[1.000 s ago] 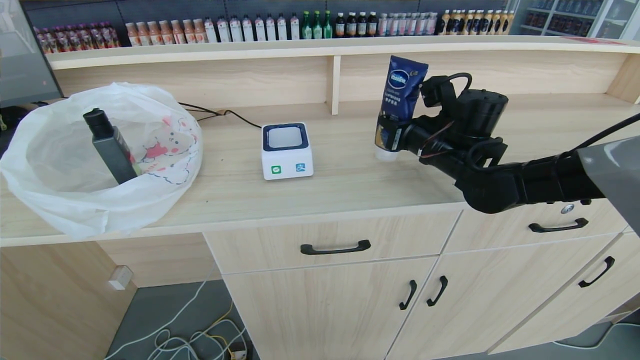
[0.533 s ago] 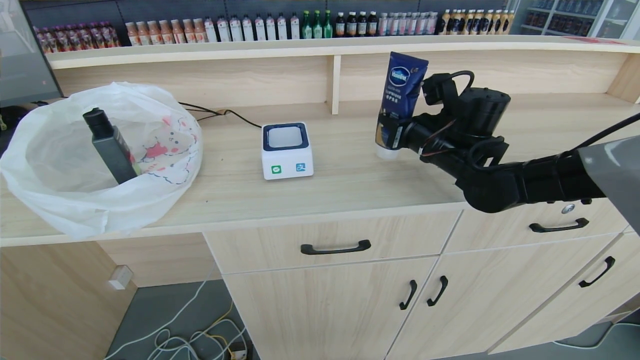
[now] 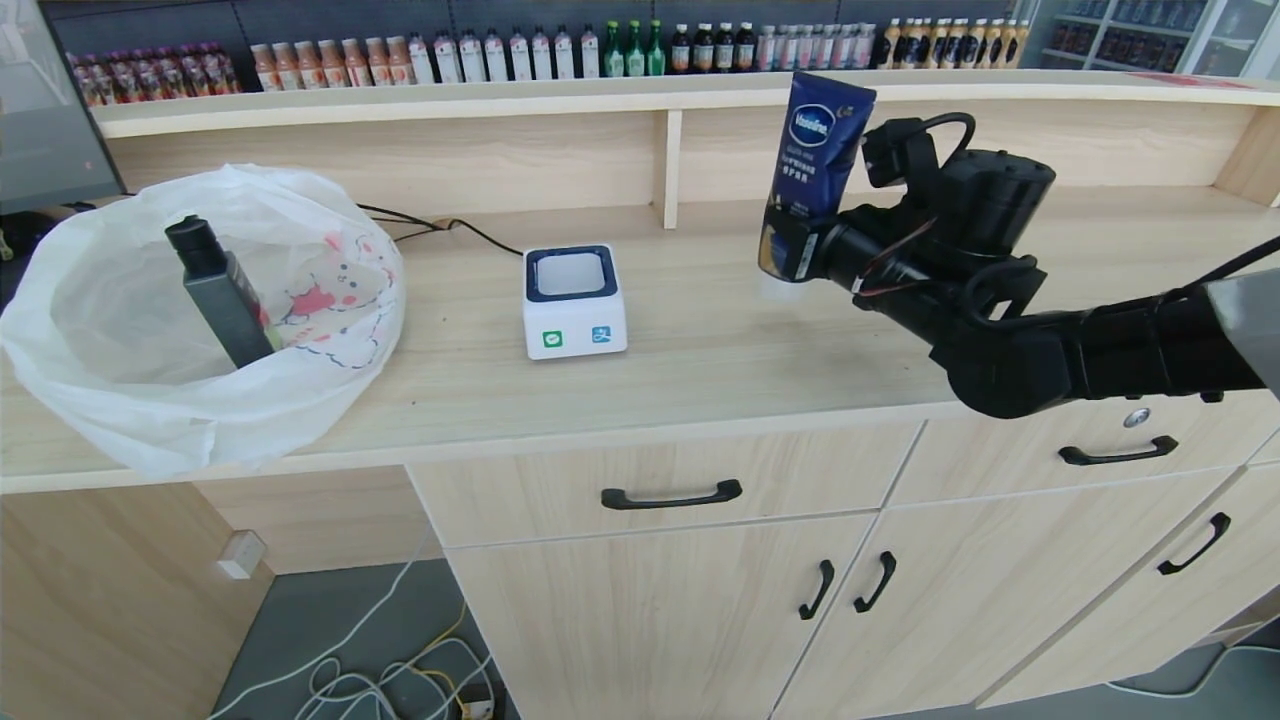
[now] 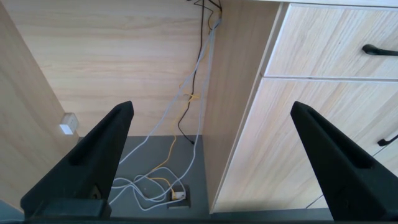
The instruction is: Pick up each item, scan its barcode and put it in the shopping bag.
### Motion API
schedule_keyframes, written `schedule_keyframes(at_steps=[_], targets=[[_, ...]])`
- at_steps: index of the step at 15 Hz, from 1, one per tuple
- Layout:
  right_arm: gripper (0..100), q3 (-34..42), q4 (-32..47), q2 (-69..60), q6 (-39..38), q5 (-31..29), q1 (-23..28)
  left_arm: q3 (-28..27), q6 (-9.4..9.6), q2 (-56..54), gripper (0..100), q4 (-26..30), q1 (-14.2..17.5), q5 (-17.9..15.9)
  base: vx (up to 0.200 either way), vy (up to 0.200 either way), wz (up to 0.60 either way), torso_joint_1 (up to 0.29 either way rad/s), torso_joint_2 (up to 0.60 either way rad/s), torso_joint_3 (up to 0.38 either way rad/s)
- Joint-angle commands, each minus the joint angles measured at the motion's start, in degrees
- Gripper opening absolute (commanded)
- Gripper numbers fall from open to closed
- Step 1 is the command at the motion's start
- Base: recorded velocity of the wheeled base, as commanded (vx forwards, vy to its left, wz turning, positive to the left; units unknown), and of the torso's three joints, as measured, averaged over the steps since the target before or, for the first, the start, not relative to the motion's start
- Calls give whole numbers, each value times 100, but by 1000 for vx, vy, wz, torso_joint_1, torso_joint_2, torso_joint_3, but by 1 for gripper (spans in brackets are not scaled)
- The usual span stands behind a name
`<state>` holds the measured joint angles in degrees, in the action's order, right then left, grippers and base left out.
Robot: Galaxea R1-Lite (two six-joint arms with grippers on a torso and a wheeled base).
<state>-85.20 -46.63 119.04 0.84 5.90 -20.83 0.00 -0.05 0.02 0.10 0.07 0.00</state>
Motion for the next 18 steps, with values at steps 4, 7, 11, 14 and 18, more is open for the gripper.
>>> schedule_keyframes(at_steps=[4, 7, 11, 14, 18], targets=[[0, 1322, -707, -944, 188, 25, -298, 0, -4, -2, 100, -1, 1, 0, 0, 0, 0, 0, 0, 0], [0, 2957, -1489, -1691, 320, 8, -562, 0, 5, -2, 100, -1, -7, 0, 0, 0, 0, 0, 0, 0], [0, 3906, -2061, -2377, 874, -10, -1388, 0, -4, -2, 100, -1, 1, 0, 0, 0, 0, 0, 0, 0], [0, 4433, -2122, -2570, 1129, -230, -1907, 0, -4, -2, 100, -1, 1, 0, 0, 0, 0, 0, 0, 0], [0, 5163, -3010, -2491, 1665, -230, -1986, 0, 5, -2, 100, -1, 1, 0, 0, 0, 0, 0, 0, 0]])
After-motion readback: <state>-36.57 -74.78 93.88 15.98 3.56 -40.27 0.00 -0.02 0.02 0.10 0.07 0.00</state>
